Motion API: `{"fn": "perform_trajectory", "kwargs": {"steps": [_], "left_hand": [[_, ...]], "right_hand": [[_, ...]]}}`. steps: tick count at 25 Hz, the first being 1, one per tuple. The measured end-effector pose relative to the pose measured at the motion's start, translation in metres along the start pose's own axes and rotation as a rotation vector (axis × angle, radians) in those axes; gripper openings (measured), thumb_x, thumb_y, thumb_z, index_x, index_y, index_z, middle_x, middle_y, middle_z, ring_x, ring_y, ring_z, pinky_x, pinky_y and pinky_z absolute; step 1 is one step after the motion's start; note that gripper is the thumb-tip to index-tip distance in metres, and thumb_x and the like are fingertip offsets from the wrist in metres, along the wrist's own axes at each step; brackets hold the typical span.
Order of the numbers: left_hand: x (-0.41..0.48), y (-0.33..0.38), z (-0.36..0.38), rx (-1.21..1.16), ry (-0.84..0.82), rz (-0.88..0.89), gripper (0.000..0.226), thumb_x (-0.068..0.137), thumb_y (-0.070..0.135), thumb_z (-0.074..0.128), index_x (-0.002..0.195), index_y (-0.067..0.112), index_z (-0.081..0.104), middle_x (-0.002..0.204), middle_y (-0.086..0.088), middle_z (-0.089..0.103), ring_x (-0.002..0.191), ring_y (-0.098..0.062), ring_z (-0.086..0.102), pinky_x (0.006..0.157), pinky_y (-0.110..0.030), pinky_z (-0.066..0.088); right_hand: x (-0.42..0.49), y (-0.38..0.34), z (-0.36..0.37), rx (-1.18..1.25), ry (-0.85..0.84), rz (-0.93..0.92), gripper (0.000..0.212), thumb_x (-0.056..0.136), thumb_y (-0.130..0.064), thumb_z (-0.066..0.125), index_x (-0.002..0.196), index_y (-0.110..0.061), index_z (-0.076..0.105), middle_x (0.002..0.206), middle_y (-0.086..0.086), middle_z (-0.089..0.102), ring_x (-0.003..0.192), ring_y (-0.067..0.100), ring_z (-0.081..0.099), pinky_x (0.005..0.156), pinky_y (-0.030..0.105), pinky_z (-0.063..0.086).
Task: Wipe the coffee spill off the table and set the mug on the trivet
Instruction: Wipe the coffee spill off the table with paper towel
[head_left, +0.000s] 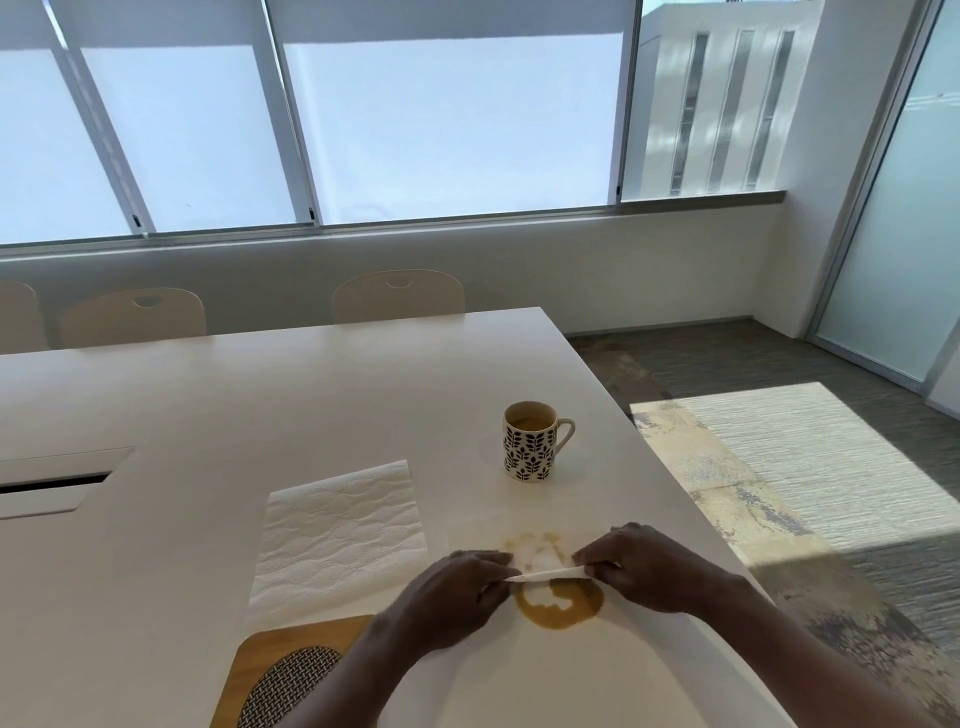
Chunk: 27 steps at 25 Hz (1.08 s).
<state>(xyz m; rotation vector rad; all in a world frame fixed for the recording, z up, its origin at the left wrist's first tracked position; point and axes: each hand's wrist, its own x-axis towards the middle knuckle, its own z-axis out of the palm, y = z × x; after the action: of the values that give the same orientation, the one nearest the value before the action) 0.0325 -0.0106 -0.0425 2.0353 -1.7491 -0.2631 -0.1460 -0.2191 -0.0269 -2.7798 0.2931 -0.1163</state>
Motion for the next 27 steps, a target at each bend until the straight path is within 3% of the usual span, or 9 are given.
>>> {"fn": "perform_trajectory", "kwargs": {"steps": [2,5,8,9,11,13,16,19,27], "left_hand": [[-0.013,0.007,0.006,-0.006,-0.001,0.025,0.033,0.100,0.038,0.045,0.128,0.034,0.061,0.137,0.005,0.061,0.131,-0.006,0.049,0.106,-0.018,0.039],[-0.026,0.015,0.016,0.089,-0.034,0.024,0.042,0.097,0.054,0.040,0.133,0.039,0.055,0.149,0.006,0.049,0.141,-0.006,0.037,0.112,-0.016,0.029],[-0.034,0.023,0.018,0.089,-0.017,-0.055,0.054,0.088,0.075,0.036,0.124,0.044,0.060,0.145,0.009,0.053,0.136,0.000,0.040,0.109,-0.015,0.033],[-0.032,0.026,0.017,0.071,0.027,-0.085,0.055,0.089,0.074,0.036,0.117,0.039,0.066,0.140,0.009,0.058,0.132,0.002,0.044,0.104,-0.013,0.035],[-0.023,0.032,0.018,0.099,0.104,-0.120,0.052,0.092,0.065,0.041,0.120,0.030,0.067,0.142,0.007,0.056,0.132,-0.003,0.045,0.103,-0.014,0.033],[-0.012,0.038,0.021,0.139,0.093,-0.148,0.061,0.094,0.059,0.042,0.145,0.024,0.045,0.157,0.001,0.036,0.145,-0.012,0.028,0.115,-0.020,0.023],[-0.004,0.041,0.033,0.234,-0.089,-0.181,0.074,0.099,0.056,0.032,0.157,0.014,0.011,0.166,-0.006,0.004,0.153,-0.016,0.000,0.123,-0.028,0.001],[-0.007,0.040,0.042,0.272,-0.168,-0.184,0.070,0.101,0.053,0.024,0.157,0.015,0.004,0.166,-0.006,-0.005,0.152,-0.016,-0.010,0.122,-0.030,-0.007],[-0.002,0.039,0.037,0.264,-0.154,-0.195,0.066,0.104,0.049,0.023,0.157,0.011,0.006,0.166,-0.007,-0.002,0.152,-0.016,-0.006,0.123,-0.031,-0.005]], "right_hand": [[-0.015,-0.007,0.002,0.002,-0.027,-0.023,0.034,0.086,-0.041,0.042,0.107,-0.028,0.067,0.105,-0.010,0.075,0.083,0.012,0.066,0.081,0.034,0.055],[-0.032,-0.015,-0.001,-0.024,-0.074,-0.016,0.034,0.082,-0.045,0.046,0.106,-0.035,0.067,0.117,-0.022,0.069,0.101,0.002,0.064,0.096,0.026,0.048],[-0.035,-0.020,-0.008,-0.046,-0.125,0.017,0.040,0.080,-0.059,0.049,0.095,-0.028,0.070,0.105,-0.014,0.073,0.093,0.004,0.064,0.087,0.029,0.051],[-0.033,-0.022,-0.009,-0.048,-0.108,0.014,0.043,0.080,-0.062,0.049,0.092,-0.026,0.069,0.101,-0.010,0.074,0.088,0.007,0.063,0.082,0.031,0.052],[-0.027,-0.027,-0.008,-0.042,-0.081,0.023,0.044,0.083,-0.062,0.052,0.112,-0.032,0.065,0.129,-0.011,0.063,0.112,0.008,0.059,0.095,0.032,0.049],[-0.018,-0.030,0.003,-0.047,-0.114,0.050,0.062,0.089,-0.060,0.049,0.144,-0.035,0.039,0.158,-0.008,0.030,0.143,0.015,0.033,0.113,0.036,0.036],[-0.011,-0.031,0.033,-0.155,-0.207,0.017,0.065,0.098,-0.056,0.030,0.154,-0.033,0.006,0.165,-0.001,0.002,0.151,0.019,0.000,0.123,0.035,0.008],[-0.019,-0.022,0.046,-0.178,-0.205,-0.023,0.060,0.099,-0.056,0.019,0.152,-0.038,-0.003,0.164,-0.006,-0.007,0.149,0.014,-0.011,0.119,0.028,-0.006],[-0.003,-0.031,0.050,-0.215,-0.190,0.031,0.063,0.101,-0.050,0.020,0.155,-0.023,0.001,0.164,-0.005,-0.006,0.150,0.012,-0.009,0.119,0.028,-0.006]]}}
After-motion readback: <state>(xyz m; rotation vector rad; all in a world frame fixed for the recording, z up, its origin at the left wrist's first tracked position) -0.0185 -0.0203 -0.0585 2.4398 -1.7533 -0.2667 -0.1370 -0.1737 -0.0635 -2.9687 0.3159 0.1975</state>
